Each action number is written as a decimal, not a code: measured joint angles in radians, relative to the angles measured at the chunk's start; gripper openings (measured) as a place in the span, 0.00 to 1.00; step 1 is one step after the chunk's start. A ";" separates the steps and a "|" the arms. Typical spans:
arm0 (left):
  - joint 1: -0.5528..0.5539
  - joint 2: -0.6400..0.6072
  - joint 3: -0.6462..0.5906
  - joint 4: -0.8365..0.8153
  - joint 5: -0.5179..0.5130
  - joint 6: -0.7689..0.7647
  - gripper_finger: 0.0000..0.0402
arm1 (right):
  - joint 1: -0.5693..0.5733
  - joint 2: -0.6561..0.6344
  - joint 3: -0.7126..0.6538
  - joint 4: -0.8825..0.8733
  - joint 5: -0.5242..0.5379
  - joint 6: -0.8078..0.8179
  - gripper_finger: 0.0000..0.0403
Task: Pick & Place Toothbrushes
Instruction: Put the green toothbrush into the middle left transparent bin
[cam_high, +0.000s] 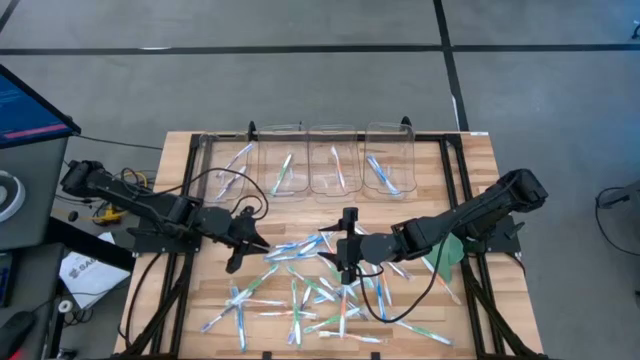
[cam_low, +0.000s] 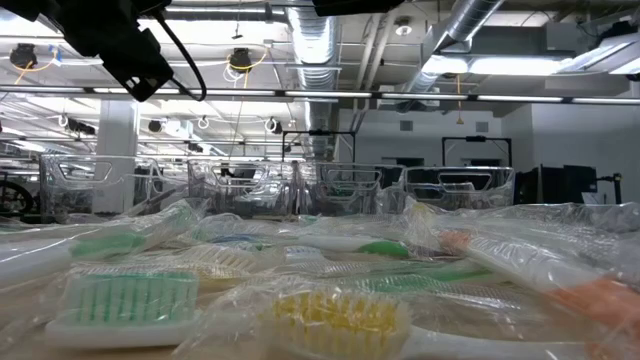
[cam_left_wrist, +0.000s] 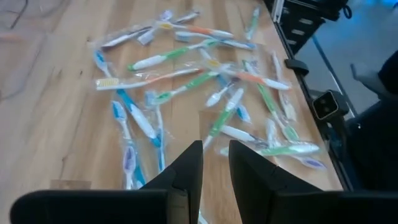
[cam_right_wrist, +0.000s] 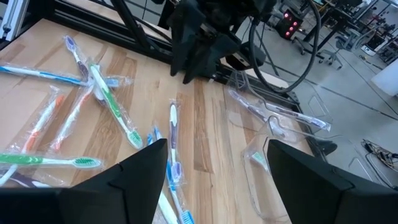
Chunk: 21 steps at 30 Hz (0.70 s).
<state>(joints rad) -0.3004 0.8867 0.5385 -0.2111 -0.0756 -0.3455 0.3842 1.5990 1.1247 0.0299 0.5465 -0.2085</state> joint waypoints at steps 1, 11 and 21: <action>0.000 0.000 0.000 0.000 -0.009 0.001 0.18 | 0.000 0.000 0.000 0.000 0.000 0.000 0.67; 0.000 0.000 0.000 -0.001 -0.074 0.030 0.18 | -0.001 0.000 0.000 0.000 0.000 0.000 0.67; 0.001 0.000 -0.009 -0.031 -0.086 0.028 0.35 | -0.001 0.000 0.000 0.000 0.000 0.000 0.67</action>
<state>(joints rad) -0.2996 0.8864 0.5297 -0.2424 -0.1619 -0.3176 0.3832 1.5990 1.1244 0.0296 0.5465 -0.2085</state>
